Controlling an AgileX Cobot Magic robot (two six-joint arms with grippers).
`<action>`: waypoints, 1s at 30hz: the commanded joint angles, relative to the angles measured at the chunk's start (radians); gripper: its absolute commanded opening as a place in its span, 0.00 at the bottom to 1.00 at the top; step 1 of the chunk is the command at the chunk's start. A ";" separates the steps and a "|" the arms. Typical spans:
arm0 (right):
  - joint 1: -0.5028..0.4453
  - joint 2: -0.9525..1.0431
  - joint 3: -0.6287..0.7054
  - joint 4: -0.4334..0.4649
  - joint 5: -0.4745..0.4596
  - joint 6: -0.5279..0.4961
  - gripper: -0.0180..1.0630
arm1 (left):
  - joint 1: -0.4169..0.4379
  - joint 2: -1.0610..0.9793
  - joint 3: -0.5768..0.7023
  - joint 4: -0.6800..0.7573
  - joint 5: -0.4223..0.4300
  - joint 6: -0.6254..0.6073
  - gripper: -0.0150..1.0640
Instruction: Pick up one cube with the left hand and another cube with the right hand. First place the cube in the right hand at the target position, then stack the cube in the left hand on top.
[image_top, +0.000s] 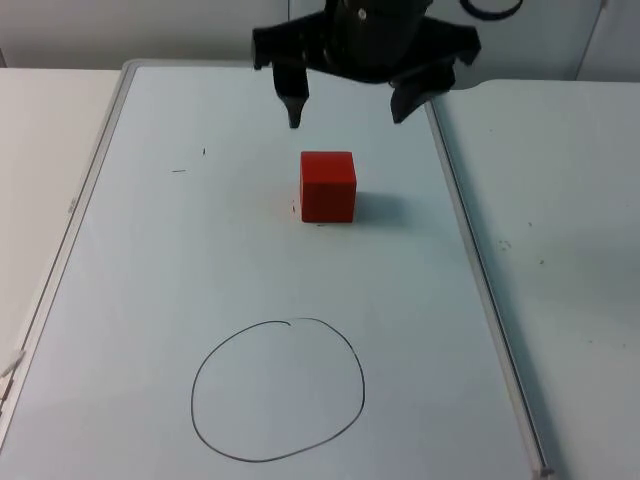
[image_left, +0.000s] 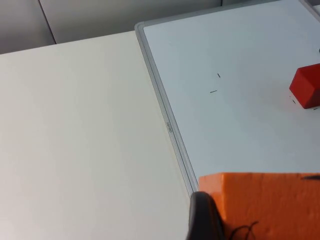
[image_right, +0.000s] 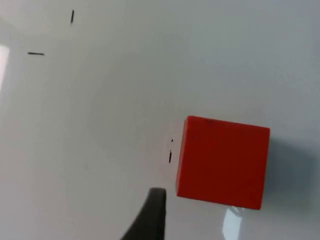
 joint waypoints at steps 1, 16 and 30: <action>0.004 0.040 -0.009 -0.017 -0.037 0.033 0.80 | -0.008 -0.007 -0.001 0.000 -0.016 -0.009 0.16; 0.004 0.150 -0.024 -0.066 -0.111 0.142 0.78 | -0.008 -0.007 -0.001 0.000 -0.016 -0.009 0.16; 0.004 0.137 -0.026 -0.100 -0.111 0.128 0.18 | -0.008 -0.007 -0.001 0.000 -0.016 -0.009 0.16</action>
